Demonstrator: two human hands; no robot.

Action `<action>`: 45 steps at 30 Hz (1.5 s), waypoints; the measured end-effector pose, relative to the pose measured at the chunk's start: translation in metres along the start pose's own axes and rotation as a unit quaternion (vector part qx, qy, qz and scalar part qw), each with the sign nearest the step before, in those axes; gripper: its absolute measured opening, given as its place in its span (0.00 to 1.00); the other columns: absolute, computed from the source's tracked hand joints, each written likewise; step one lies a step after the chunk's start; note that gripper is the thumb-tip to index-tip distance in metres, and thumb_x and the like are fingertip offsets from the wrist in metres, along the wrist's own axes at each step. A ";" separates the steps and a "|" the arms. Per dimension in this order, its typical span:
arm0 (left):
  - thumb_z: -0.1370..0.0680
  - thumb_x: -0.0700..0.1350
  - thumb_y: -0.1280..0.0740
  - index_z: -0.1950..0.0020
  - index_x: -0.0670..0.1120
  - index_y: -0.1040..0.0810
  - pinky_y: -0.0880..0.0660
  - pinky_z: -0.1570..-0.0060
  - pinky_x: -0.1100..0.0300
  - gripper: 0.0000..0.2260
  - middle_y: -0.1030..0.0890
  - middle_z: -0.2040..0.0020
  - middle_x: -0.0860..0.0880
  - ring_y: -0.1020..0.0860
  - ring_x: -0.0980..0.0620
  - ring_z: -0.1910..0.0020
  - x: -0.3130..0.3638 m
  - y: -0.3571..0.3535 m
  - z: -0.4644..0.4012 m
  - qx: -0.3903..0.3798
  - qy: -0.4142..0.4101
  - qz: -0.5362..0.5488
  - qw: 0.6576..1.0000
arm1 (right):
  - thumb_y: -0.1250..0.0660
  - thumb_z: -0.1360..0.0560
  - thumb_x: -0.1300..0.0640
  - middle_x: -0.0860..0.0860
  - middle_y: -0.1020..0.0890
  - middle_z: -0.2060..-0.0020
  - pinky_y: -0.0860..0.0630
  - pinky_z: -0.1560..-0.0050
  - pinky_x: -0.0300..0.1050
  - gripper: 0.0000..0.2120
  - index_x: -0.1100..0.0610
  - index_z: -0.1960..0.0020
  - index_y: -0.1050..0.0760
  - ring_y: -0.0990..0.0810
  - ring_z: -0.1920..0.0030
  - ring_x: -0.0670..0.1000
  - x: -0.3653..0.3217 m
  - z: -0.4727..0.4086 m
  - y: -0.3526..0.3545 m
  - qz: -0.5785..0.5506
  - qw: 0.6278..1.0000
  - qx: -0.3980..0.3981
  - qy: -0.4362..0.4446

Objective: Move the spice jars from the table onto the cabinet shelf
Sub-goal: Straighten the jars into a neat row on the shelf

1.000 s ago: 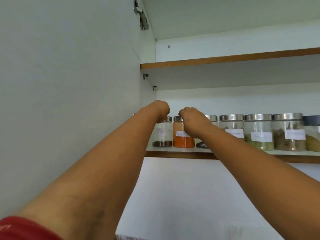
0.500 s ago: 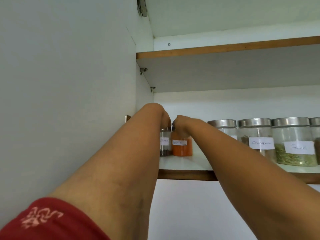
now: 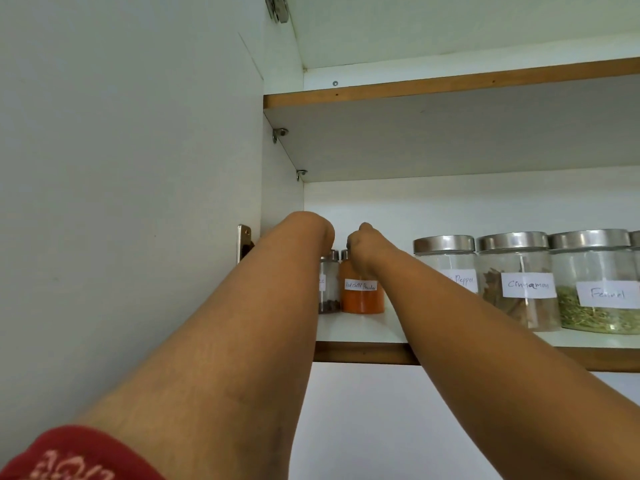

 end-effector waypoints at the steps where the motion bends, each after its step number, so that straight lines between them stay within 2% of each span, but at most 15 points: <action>1: 0.22 0.39 0.40 0.28 0.45 0.30 0.30 0.36 0.53 0.21 0.28 0.44 0.50 0.29 0.49 0.47 0.000 0.000 0.002 -0.007 0.000 -0.010 1.000 | 0.37 0.22 0.63 0.60 0.29 0.34 0.30 0.40 0.47 0.17 0.63 0.34 0.28 0.29 0.35 0.59 0.003 0.000 0.001 -0.003 1.000 0.000 0.004; 5: 0.19 0.42 0.42 0.26 0.45 0.34 0.31 0.33 0.48 0.21 0.28 0.31 0.44 0.28 0.44 0.33 -0.001 -0.005 0.001 -0.035 0.008 -0.066 0.997 | 0.35 0.23 0.63 0.57 0.28 0.33 0.29 0.36 0.45 0.22 0.61 0.29 0.31 0.29 0.33 0.56 0.006 0.003 0.003 -0.010 1.000 -0.004 0.006; 9: 0.18 0.44 0.44 0.24 0.45 0.37 0.33 0.31 0.48 0.21 0.31 0.28 0.44 0.31 0.44 0.30 -0.001 -0.010 -0.002 -0.039 0.007 -0.098 0.994 | 0.36 0.22 0.63 0.57 0.31 0.32 0.30 0.34 0.46 0.25 0.61 0.26 0.37 0.30 0.33 0.56 0.003 0.002 -0.001 -0.054 0.999 -0.006 -0.002; 14: 0.18 0.43 0.43 0.27 0.44 0.34 0.33 0.31 0.49 0.19 0.29 0.30 0.44 0.29 0.45 0.32 -0.003 -0.012 -0.005 -0.026 0.015 -0.045 0.999 | 0.37 0.21 0.64 0.59 0.32 0.30 0.31 0.34 0.47 0.27 0.62 0.25 0.42 0.32 0.31 0.57 0.004 0.005 -0.004 -0.092 0.996 -0.019 -0.009; 17: 0.18 0.42 0.42 0.24 0.46 0.37 0.35 0.30 0.47 0.21 0.33 0.27 0.43 0.33 0.43 0.29 0.000 -0.020 -0.001 -0.009 0.038 0.050 0.998 | 0.37 0.24 0.71 0.60 0.44 0.23 0.38 0.27 0.50 0.36 0.61 0.22 0.51 0.44 0.23 0.59 -0.004 0.017 0.004 -0.145 0.989 -0.015 -0.004; 19: 0.19 0.40 0.41 0.21 0.48 0.47 0.40 0.27 0.46 0.28 0.43 0.22 0.43 0.41 0.42 0.25 0.003 -0.013 0.013 0.046 0.038 0.118 0.991 | 0.38 0.26 0.74 0.58 0.49 0.22 0.44 0.25 0.51 0.38 0.61 0.21 0.51 0.53 0.22 0.57 -0.009 0.031 0.020 -0.174 0.984 0.043 0.013; 21: 0.22 0.36 0.39 0.21 0.48 0.49 0.42 0.26 0.48 0.32 0.46 0.21 0.43 0.44 0.42 0.24 0.000 0.008 0.033 0.148 0.019 0.191 0.970 | 0.36 0.27 0.74 0.58 0.43 0.24 0.39 0.27 0.47 0.36 0.61 0.23 0.44 0.44 0.23 0.57 -0.010 0.046 0.043 -0.188 0.974 0.119 0.038; 24: 0.22 0.38 0.40 0.28 0.44 0.32 0.35 0.33 0.53 0.21 0.30 0.29 0.44 0.32 0.45 0.30 0.006 0.047 0.067 0.298 -0.034 0.320 0.899 | 0.38 0.27 0.73 0.58 0.29 0.36 0.29 0.37 0.47 0.24 0.62 0.32 0.31 0.29 0.36 0.56 0.015 0.079 0.083 -0.145 0.951 0.261 0.077; 27: 0.21 0.44 0.37 0.38 0.45 0.21 0.31 0.42 0.60 0.13 0.19 0.39 0.47 0.23 0.50 0.40 0.040 0.080 0.097 0.336 -0.113 0.389 0.851 | 0.40 0.28 0.70 0.59 0.23 0.44 0.26 0.43 0.52 0.15 0.63 0.43 0.24 0.26 0.42 0.59 0.075 0.099 0.128 -0.123 0.932 0.340 0.036; 30: 0.22 0.51 0.34 0.41 0.47 0.20 0.28 0.46 0.60 0.13 0.19 0.43 0.50 0.22 0.52 0.45 0.081 0.111 0.119 0.333 -0.174 0.377 0.846 | 0.37 0.25 0.63 0.57 0.19 0.45 0.24 0.42 0.50 0.11 0.60 0.44 0.20 0.22 0.44 0.57 0.138 0.109 0.145 -0.119 0.964 0.233 -0.054; 32: 0.22 0.53 0.34 0.42 0.46 0.19 0.27 0.46 0.58 0.14 0.19 0.44 0.49 0.23 0.51 0.45 0.103 0.125 0.124 0.333 -0.170 0.321 0.870 | 0.36 0.22 0.59 0.55 0.19 0.42 0.26 0.40 0.47 0.11 0.58 0.42 0.19 0.22 0.40 0.55 0.162 0.119 0.136 -0.079 0.990 0.103 -0.046; 34: 0.22 0.52 0.34 0.44 0.45 0.19 0.28 0.44 0.55 0.13 0.19 0.45 0.47 0.25 0.48 0.43 0.116 0.129 0.123 0.321 -0.135 0.258 0.901 | 0.34 0.21 0.57 0.54 0.19 0.41 0.28 0.40 0.45 0.11 0.57 0.41 0.19 0.22 0.40 0.54 0.171 0.133 0.124 -0.072 0.996 0.033 -0.028; 36: 0.22 0.48 0.33 0.47 0.43 0.18 0.26 0.44 0.54 0.10 0.19 0.47 0.45 0.25 0.47 0.43 0.122 0.125 0.118 0.298 -0.099 0.227 0.922 | 0.33 0.22 0.59 0.54 0.19 0.42 0.26 0.42 0.45 0.11 0.57 0.41 0.19 0.21 0.43 0.54 0.171 0.138 0.112 -0.052 0.998 0.015 -0.016; 39: 0.24 0.39 0.32 0.49 0.44 0.18 0.24 0.45 0.56 0.06 0.19 0.46 0.44 0.23 0.47 0.46 0.123 0.118 0.107 0.283 -0.070 0.249 0.923 | 0.36 0.23 0.67 0.54 0.19 0.43 0.23 0.42 0.46 0.14 0.57 0.41 0.19 0.20 0.45 0.54 0.169 0.132 0.102 -0.032 0.999 0.026 -0.010; 45: 0.24 0.34 0.36 0.39 0.45 0.21 0.28 0.40 0.56 0.15 0.23 0.39 0.44 0.27 0.46 0.38 0.129 0.094 0.071 0.265 -0.052 0.259 0.927 | 0.37 0.24 0.69 0.55 0.22 0.40 0.23 0.42 0.46 0.18 0.58 0.36 0.23 0.22 0.42 0.55 0.161 0.104 0.071 0.039 0.999 0.024 -0.014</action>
Point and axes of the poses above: each hand's wrist, its own z-axis away from the middle knuckle, its own y-axis out of the back of the hand, x = y × z, the point moved 5 cm from there along -z, towards the middle knuckle
